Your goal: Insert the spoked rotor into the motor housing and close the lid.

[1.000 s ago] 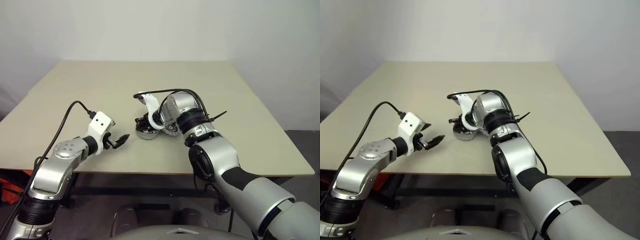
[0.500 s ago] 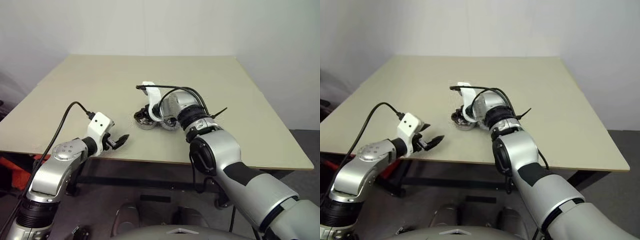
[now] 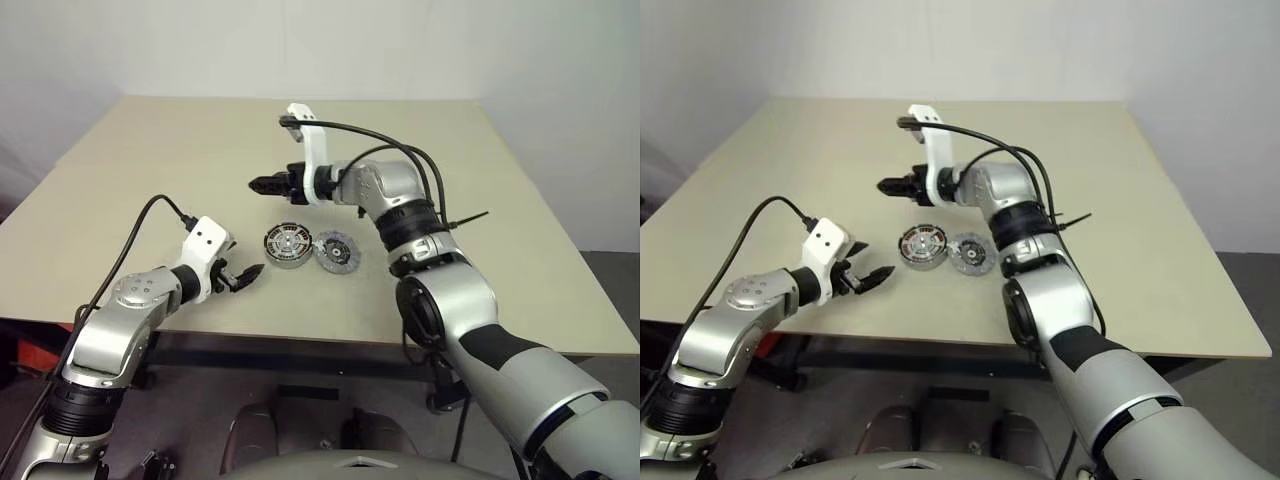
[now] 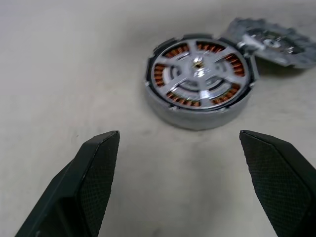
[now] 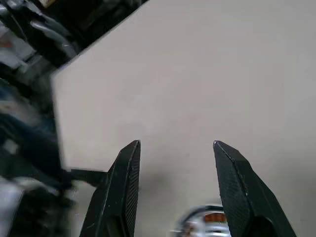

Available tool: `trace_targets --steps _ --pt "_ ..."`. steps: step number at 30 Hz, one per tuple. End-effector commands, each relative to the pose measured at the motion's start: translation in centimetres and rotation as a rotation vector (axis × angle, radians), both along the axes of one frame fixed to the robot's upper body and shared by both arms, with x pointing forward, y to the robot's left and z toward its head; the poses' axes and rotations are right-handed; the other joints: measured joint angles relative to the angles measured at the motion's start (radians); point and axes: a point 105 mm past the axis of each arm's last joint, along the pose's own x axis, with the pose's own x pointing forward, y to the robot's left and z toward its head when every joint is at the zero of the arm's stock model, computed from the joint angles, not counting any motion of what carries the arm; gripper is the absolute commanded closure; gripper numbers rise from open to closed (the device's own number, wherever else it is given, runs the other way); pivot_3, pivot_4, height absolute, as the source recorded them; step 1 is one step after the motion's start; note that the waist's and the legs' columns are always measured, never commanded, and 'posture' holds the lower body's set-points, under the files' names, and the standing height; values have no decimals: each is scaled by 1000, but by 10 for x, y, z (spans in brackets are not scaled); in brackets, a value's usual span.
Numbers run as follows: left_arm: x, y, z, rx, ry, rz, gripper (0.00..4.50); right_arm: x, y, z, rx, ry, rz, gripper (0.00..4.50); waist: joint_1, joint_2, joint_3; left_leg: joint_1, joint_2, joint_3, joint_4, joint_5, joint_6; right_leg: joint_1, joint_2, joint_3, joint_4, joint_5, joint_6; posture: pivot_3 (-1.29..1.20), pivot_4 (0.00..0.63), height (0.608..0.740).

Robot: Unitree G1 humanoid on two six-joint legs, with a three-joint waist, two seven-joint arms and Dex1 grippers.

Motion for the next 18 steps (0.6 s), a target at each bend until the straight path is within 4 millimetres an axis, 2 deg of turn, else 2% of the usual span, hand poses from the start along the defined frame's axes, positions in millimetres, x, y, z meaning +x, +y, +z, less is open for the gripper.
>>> trace_targets --steps 1,7,9,12,14,15,18 --pt "5 10 17 0 -51 -2 398 6 -26 -7 -72 -162 -19 1881 1 0 0 -1 0 0 0 -1 2 0 -1 -1 -1 0 0 0 0 740" --pt "9 24 22 8 -48 1 398 4 -89 -43 -177 -228 -108 1881 0 0 0 -3 0 -1 1 -2 3 2 -2 -5 -5 1 2 0 0 740" --pt "11 27 23 10 -49 1 398 1 -100 -48 -194 -239 -123 2490 0 0 0 -1 1 0 1 -1 2 5 -2 -5 -5 1 2 0 0 740" --pt "15 26 23 15 -49 -10 398 -6 -128 -56 -194 -255 -180 3494 -1 0 0 5 2 0 1 -1 2 10 -2 -5 -5 1 2 0 0 740" --pt "16 21 21 15 -48 -27 398 -15 -136 -62 -191 -247 -173 4246 0 0 0 9 2 0 1 -1 1 17 -2 -5 -6 0 1 0 0 740" --pt "16 19 21 14 -48 -32 398 -19 -137 -64 -189 -242 -162 4485 0 0 0 10 2 0 1 -1 1 19 -2 -5 -8 -1 -2 0 0 740" --pt "17 15 20 8 -48 -42 398 -38 -141 -73 -170 -193 -117 4485 -1 0 0 11 2 1 1 1 3 20 -2 -4 -8 -1 -1 0 0 740"
